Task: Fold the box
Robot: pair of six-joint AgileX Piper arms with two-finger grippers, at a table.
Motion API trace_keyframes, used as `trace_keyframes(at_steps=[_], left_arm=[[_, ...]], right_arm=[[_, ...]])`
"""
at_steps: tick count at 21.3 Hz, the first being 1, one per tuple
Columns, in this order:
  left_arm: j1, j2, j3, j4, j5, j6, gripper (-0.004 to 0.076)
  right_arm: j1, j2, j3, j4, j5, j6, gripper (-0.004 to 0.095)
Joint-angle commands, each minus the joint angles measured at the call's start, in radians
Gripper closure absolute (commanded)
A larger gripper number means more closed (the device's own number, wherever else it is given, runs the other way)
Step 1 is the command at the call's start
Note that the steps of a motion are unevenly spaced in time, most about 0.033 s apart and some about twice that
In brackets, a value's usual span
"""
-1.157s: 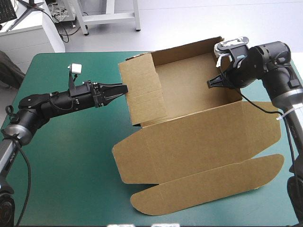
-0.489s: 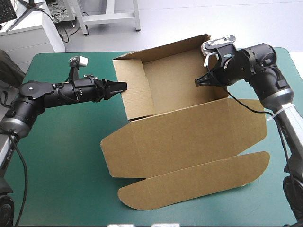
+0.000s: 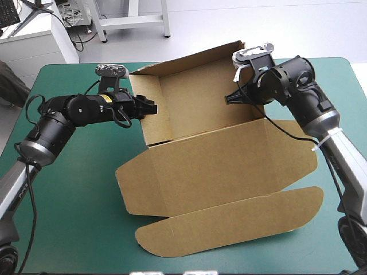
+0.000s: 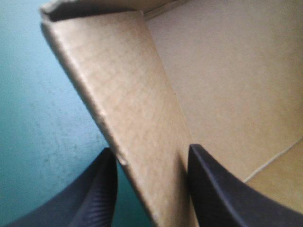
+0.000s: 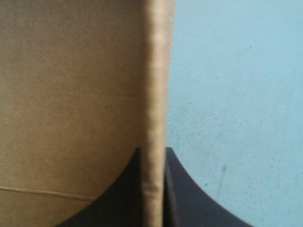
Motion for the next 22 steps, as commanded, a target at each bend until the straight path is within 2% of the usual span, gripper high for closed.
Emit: trace_keyframes(at_steps=[1, 4, 7, 8, 10, 11, 16, 22], left_arm=[[-0.051, -0.001, -0.07, 0.224, 0.0, -0.23, 0.0456], [-0.092, 0.076, -0.151, 0.402, 0.106, -0.344, 0.0477], [-0.107, 0.125, -0.19, 0.42, 0.115, -0.409, 0.0498], [-0.107, 0.144, -0.203, 0.42, 0.115, -0.411, 0.055], [-0.107, 0.173, -0.216, 0.425, 0.117, -0.411, 0.071], [-0.107, 0.187, -0.216, 0.431, 0.112, -0.411, 0.0734], [-0.107, 0.264, -0.216, 0.44, 0.123, -0.411, 0.0734], [-0.107, 0.351, -0.216, 0.447, 0.118, -0.411, 0.0734]], right_arm=[[0.035, -0.023, -0.034, 0.087, -0.106, 0.057, 0.092], [0.059, 0.026, -0.034, 0.107, -0.105, 0.096, 0.092], [0.066, 0.067, -0.034, 0.13, -0.108, 0.132, 0.0921], [0.066, 0.083, -0.034, 0.141, -0.114, 0.139, 0.0921], [0.066, 0.111, -0.034, 0.152, -0.126, 0.143, 0.0921], [0.066, 0.128, -0.034, 0.151, -0.129, 0.143, 0.0921], [0.045, 0.22, -0.034, 0.163, -0.124, 0.135, 0.0923], [-0.034, 0.316, -0.034, 0.295, -0.124, 0.048, 0.0923]])
